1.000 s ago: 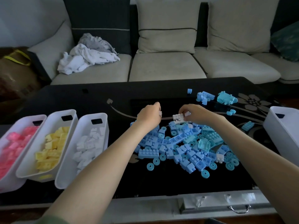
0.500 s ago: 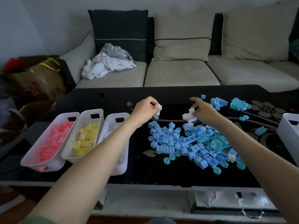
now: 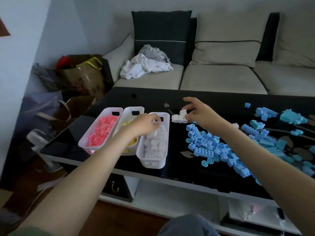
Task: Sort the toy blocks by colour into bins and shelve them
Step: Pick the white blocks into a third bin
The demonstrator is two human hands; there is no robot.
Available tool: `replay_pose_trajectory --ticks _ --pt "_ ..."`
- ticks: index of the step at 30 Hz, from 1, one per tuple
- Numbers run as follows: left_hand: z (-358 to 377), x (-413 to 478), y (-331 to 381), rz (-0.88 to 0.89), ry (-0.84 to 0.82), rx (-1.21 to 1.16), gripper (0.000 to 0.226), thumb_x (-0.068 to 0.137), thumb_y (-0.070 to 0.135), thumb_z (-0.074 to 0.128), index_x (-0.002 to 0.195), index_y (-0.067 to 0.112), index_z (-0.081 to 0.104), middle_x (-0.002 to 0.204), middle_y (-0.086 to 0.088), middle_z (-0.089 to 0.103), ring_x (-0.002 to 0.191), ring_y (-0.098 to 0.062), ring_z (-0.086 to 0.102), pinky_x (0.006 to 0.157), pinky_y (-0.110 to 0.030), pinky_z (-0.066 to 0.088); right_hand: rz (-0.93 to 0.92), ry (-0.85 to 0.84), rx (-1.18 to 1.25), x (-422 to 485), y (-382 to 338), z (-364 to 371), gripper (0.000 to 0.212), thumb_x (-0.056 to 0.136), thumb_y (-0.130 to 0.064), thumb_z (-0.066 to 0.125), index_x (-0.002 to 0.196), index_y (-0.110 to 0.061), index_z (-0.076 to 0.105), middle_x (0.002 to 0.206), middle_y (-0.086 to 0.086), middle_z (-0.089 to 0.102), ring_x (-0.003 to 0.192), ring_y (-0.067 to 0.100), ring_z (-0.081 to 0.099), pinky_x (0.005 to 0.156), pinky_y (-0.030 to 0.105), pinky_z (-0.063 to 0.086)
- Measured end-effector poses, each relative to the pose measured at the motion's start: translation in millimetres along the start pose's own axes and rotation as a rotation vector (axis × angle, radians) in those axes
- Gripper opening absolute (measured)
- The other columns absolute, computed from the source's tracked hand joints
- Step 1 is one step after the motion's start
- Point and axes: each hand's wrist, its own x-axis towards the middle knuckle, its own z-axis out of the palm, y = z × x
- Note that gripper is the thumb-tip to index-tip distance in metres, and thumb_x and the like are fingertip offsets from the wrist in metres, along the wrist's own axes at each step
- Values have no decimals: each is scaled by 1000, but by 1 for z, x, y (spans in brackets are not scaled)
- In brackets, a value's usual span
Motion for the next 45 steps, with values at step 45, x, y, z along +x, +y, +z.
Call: replay_pose_trajectory --ticks 45 --pt "43 24 119 268 55 175 28 97 40 45 119 28 57 122 2 57 117 -24 48 91 -38 30 169 -28 -531 -42 68 -81 24 93 -13 54 116 -18 61 105 0 62 100 18 60 84 25 43"
